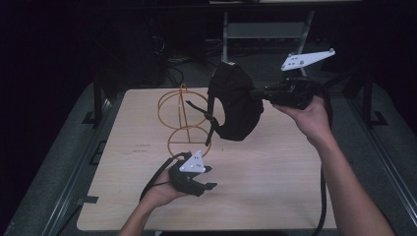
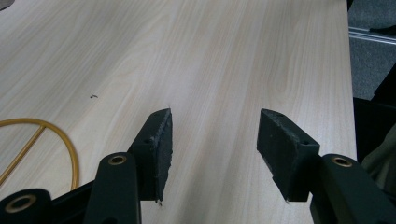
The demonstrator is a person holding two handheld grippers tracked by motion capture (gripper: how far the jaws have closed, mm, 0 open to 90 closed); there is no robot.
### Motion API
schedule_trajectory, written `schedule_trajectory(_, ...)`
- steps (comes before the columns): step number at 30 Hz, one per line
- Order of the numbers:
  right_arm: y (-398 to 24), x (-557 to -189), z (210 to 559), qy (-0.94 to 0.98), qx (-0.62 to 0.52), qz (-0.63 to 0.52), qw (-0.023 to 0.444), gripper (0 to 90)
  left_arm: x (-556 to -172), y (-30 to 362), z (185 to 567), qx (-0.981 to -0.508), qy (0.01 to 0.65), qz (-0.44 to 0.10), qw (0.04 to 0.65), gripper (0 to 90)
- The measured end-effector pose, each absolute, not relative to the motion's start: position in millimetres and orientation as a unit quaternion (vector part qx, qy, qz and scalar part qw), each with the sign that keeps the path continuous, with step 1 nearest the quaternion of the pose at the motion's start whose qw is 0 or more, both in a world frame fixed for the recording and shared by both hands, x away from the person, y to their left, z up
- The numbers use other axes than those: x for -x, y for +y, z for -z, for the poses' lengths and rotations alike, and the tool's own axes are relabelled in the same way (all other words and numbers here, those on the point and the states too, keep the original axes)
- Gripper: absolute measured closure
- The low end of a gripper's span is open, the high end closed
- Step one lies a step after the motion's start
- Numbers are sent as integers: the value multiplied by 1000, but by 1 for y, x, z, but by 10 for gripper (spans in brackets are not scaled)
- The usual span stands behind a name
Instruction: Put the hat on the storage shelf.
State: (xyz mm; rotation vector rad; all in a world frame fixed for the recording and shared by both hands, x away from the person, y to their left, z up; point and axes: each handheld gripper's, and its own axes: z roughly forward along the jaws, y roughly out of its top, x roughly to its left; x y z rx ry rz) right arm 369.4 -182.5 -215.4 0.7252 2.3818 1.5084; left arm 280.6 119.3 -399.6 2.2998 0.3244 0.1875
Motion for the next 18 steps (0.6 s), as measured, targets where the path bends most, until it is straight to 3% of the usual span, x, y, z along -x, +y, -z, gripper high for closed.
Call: schedule_trajectory(18, -125, -394, 187, 830, -204, -508, 104, 872, -284, 122, 399, -908, 123, -77, 393, 456)
